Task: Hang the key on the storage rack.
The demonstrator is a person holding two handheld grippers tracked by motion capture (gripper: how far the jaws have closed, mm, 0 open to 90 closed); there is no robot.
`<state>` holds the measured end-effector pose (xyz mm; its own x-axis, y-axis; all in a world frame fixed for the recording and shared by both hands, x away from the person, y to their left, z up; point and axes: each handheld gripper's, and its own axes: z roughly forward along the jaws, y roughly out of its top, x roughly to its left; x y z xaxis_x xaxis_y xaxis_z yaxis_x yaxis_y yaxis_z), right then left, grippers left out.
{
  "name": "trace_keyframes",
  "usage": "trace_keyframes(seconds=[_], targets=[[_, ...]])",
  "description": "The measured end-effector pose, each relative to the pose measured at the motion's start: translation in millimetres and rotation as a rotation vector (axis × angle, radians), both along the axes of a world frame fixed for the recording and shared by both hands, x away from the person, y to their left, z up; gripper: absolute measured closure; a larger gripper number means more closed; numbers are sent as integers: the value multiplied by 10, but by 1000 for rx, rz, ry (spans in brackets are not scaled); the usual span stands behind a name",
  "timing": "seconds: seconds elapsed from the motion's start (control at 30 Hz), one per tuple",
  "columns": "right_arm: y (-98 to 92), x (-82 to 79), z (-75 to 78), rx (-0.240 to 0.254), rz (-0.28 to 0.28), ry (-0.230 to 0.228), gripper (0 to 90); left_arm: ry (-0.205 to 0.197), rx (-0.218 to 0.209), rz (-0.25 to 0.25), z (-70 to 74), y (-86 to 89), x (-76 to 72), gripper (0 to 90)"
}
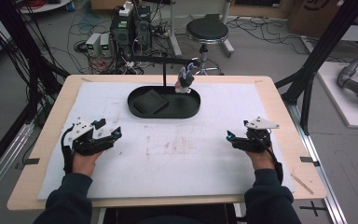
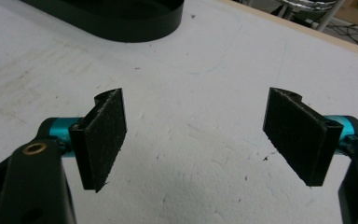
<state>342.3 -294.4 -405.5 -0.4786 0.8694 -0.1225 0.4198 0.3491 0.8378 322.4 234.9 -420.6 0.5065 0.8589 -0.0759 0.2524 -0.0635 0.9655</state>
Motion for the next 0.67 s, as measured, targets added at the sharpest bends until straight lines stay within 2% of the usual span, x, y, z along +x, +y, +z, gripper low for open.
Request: trace_keyframes(seconds=[0.67], targets=[[-3,13,-17,-12,-9,-10,218,-2,-1,1,-2,15,-7,260]])
